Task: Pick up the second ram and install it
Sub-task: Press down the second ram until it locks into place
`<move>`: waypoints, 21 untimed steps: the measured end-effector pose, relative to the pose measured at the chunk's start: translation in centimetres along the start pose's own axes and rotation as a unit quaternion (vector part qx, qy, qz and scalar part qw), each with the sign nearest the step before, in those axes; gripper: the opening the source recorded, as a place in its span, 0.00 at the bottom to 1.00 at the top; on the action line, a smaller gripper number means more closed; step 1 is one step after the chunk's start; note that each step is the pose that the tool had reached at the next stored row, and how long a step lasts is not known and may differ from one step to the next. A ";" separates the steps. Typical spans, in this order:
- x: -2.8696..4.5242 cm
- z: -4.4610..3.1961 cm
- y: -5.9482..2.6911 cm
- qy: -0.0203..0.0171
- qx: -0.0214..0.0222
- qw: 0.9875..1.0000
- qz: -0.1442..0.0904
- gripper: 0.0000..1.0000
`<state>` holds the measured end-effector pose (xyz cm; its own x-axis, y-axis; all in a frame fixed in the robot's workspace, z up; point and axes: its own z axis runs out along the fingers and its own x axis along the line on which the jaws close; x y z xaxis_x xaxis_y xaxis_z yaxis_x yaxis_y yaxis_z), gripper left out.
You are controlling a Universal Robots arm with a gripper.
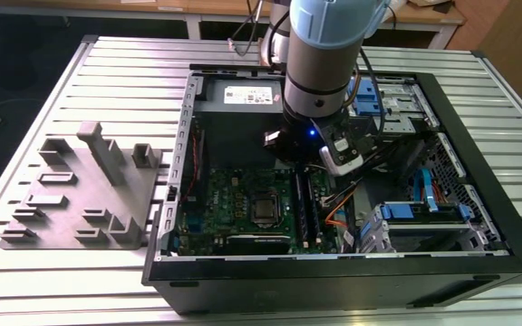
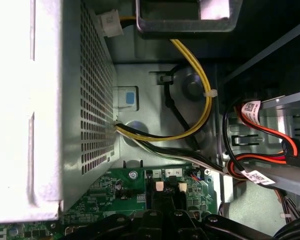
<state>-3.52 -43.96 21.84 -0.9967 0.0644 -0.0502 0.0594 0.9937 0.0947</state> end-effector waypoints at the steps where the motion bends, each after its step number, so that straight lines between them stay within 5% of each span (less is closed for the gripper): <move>1: 0.00 0.02 0.00 0.000 0.000 1.000 0.000 0.07; 21: 0.01 0.15 -0.06 0.000 0.000 1.000 0.000 0.07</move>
<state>-3.52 -44.00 21.68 -0.9967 0.0644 -0.0500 0.0595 0.9937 0.0949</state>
